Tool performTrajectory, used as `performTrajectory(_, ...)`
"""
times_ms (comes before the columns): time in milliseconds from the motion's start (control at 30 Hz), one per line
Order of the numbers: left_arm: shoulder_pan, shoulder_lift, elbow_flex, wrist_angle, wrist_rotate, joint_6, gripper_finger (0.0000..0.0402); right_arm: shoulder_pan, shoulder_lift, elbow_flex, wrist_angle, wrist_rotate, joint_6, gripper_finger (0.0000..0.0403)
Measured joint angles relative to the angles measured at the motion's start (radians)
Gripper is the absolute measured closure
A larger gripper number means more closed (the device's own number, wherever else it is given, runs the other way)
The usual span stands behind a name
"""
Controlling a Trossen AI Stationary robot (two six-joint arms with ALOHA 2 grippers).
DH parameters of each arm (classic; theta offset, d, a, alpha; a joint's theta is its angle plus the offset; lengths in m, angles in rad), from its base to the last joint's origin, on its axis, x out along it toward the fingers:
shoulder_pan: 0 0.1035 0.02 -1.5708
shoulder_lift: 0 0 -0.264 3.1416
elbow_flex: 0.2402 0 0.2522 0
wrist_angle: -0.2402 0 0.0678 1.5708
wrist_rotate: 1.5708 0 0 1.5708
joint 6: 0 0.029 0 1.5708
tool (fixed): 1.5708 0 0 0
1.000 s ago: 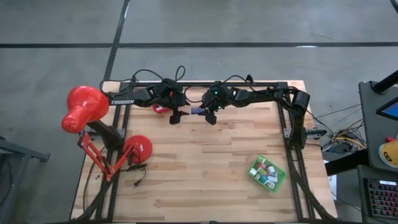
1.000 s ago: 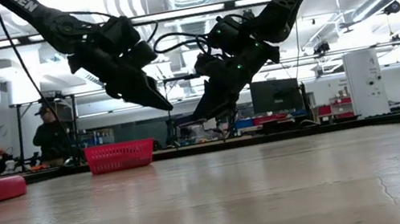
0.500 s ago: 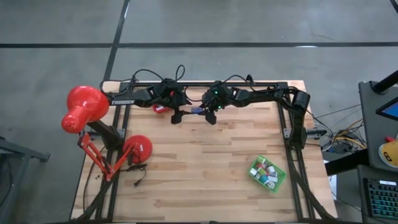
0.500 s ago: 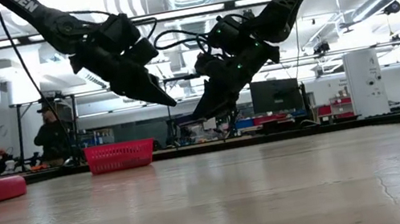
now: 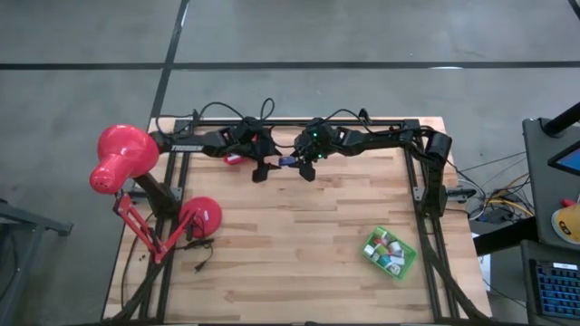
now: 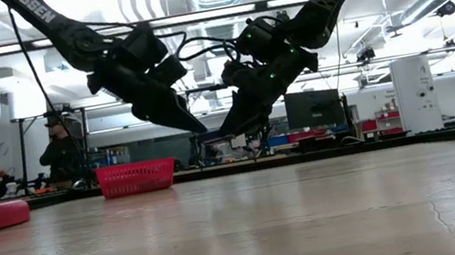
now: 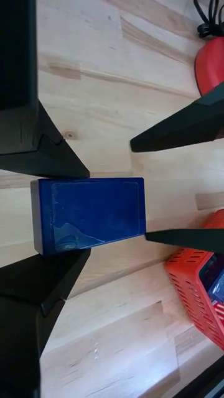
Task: Pick & Place Office items
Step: Put the dark blue digital clock into the red bin
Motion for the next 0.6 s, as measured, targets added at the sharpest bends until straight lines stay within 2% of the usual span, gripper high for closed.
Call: performTrajectory(600,0.000,0.074,0.004,0.054,0.000,0.000,0.0165,0.005,0.000,0.000,0.004,0.000,0.000,0.0228)
